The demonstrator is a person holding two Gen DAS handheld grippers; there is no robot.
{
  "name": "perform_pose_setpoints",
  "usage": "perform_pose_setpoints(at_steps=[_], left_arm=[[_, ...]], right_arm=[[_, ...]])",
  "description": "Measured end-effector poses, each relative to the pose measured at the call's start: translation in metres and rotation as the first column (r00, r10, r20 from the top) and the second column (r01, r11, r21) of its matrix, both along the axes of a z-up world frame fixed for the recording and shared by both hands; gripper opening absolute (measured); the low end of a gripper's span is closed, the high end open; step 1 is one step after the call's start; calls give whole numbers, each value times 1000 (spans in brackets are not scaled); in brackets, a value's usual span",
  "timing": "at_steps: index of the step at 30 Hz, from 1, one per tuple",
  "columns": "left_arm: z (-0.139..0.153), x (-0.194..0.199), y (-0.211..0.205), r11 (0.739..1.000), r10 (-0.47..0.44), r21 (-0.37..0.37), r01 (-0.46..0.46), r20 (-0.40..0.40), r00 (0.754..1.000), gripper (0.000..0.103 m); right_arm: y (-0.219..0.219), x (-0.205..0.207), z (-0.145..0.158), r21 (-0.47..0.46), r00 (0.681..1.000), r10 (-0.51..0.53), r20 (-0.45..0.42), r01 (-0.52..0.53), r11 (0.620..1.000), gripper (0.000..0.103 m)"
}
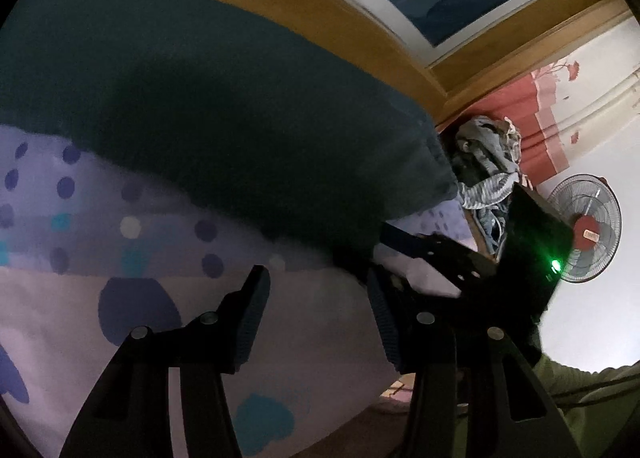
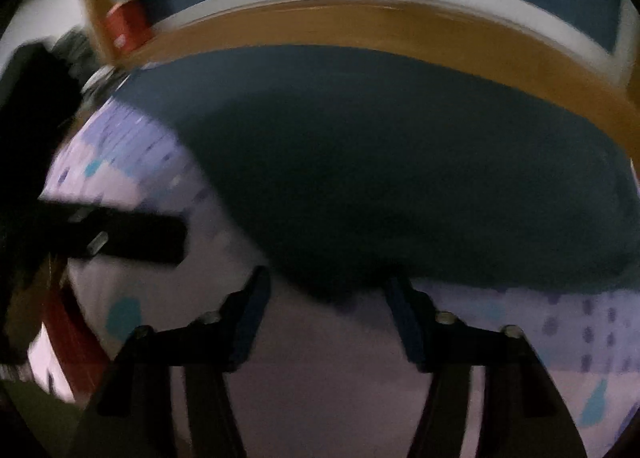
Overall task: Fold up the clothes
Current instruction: 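Open both grippers and pull them back from the dark green trousers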
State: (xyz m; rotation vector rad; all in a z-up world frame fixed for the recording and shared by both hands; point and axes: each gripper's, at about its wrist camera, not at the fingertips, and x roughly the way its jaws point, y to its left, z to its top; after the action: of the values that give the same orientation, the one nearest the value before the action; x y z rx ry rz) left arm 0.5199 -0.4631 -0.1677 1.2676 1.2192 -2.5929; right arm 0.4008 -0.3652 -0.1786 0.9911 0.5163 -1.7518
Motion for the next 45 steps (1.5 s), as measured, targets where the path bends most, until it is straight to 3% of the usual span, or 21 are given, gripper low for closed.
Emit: perform_pose_setpoints(at_steps=[3, 7, 11, 13, 14, 17, 19, 23, 26, 29, 34, 39, 45], left_arm=[[10, -9, -1, 1000, 5, -5, -5, -41, 999, 50], [15, -36, -2, 999, -30, -40, 28, -62, 998, 50], [-3, -69, 8, 992, -85, -92, 86, 16, 996, 50], [-13, -69, 13, 995, -63, -78, 64, 11, 998, 50], [-14, -65, 13, 996, -51, -73, 52, 9, 999, 52], [-16, -54, 13, 999, -13, -52, 14, 14, 1000, 52], [-16, -47, 16, 999, 21, -38, -19, 37, 999, 52], [-14, -26, 27, 993, 116, -20, -114, 82, 990, 52], [-9, 8, 36, 977, 212, -2, -212, 73, 975, 52], [-8, 36, 37, 959, 281, -9, -282, 92, 955, 52], [3, 79, 29, 923, 384, -30, -383, 81, 920, 52], [16, 118, 11, 905, 423, -84, -417, 72, 903, 52], [25, 166, -29, 903, 417, -132, -408, 45, 908, 52]], right_arm=[[-3, -2, 0, -11, 998, -1, 56, 2, 1000, 33], [14, 2, 2, 48, 990, 131, 52, -134, 990, 32], [20, -5, 15, 13, 992, 115, 52, -116, 993, 33], [17, -20, 23, -48, 999, 45, 17, -45, 998, 47], [13, -29, 23, -71, 1000, 3, 2, -3, 997, 60], [-6, -52, 4, -83, 997, -80, 11, 80, 993, 63], [-11, -49, -5, -61, 998, -56, -23, 55, 997, 63], [-14, -43, -12, -43, 998, -13, -64, 10, 999, 65], [2, -54, -4, -79, 999, -19, 33, 21, 997, 65], [8, -52, 3, -112, 999, -5, 39, 9, 994, 65], [15, -12, 24, -160, 997, 75, 11, -72, 984, 68], [0, 34, 43, -180, 987, 160, -4, -158, 971, 69], [-46, 93, 49, -195, 975, 213, -61, -221, 956, 72]])
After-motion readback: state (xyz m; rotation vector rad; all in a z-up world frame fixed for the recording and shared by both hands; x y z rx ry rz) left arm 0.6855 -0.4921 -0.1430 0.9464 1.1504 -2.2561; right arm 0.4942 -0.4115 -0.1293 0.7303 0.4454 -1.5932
